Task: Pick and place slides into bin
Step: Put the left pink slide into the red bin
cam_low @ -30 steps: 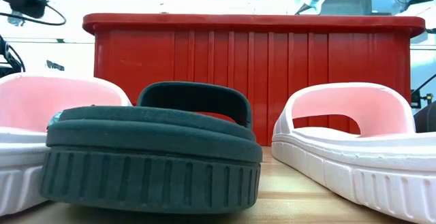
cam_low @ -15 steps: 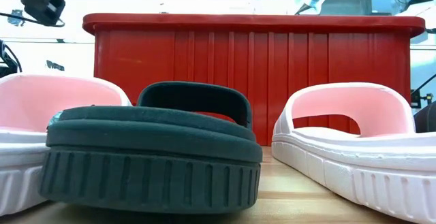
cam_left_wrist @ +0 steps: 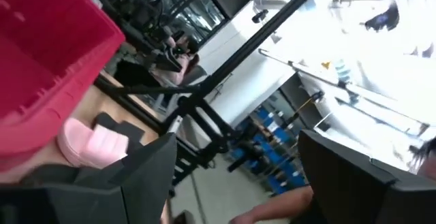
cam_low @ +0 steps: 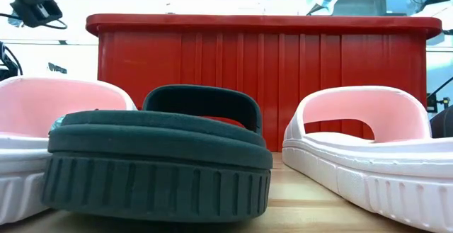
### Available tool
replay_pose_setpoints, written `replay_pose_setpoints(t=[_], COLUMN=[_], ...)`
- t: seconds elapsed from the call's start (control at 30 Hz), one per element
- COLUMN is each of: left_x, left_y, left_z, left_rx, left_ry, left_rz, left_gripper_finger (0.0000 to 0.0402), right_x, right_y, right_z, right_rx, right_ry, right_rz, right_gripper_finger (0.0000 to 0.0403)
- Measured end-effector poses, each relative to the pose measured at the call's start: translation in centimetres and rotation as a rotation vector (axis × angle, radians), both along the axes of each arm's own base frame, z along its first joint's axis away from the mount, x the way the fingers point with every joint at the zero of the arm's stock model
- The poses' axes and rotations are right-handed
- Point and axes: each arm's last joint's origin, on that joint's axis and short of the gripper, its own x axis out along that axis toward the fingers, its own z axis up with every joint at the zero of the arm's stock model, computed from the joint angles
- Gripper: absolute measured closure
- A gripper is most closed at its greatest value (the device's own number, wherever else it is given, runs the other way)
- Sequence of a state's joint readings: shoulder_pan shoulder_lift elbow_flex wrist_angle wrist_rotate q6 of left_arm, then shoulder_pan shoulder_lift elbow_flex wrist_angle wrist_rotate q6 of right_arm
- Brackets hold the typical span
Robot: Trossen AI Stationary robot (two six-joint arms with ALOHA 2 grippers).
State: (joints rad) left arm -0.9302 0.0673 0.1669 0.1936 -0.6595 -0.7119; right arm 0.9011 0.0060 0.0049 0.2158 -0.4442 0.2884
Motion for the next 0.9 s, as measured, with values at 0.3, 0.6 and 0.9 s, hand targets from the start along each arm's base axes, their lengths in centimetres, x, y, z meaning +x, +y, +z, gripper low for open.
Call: replay_pose_setpoints(t=[0.3, 0.6, 0.9], left_x=[-0.1, 1.3, 2.5], left_y=[-0.7, -3.6, -5.5], left_z=[1.7, 4.2, 9.0], left_rx=[-0.035, 0.169, 0.512], left_ry=[-0.167, 0.047, 0.351], left_rz=[-0.168, -0.273, -0.239], left_gripper_finger=[0.0104, 0.0104, 0.0104], right_x=[0.0, 0.0, 0.0], right_y=[0.0, 0.0, 0.0], right_z=[0.0, 0.0, 0.0], right_rx=[0.0, 0.0, 0.0], right_ry=[0.0, 0.0, 0.0], right_rz=[0.0, 0.0, 0.0], right_gripper_finger=[0.0236, 0.0236, 0.0236])
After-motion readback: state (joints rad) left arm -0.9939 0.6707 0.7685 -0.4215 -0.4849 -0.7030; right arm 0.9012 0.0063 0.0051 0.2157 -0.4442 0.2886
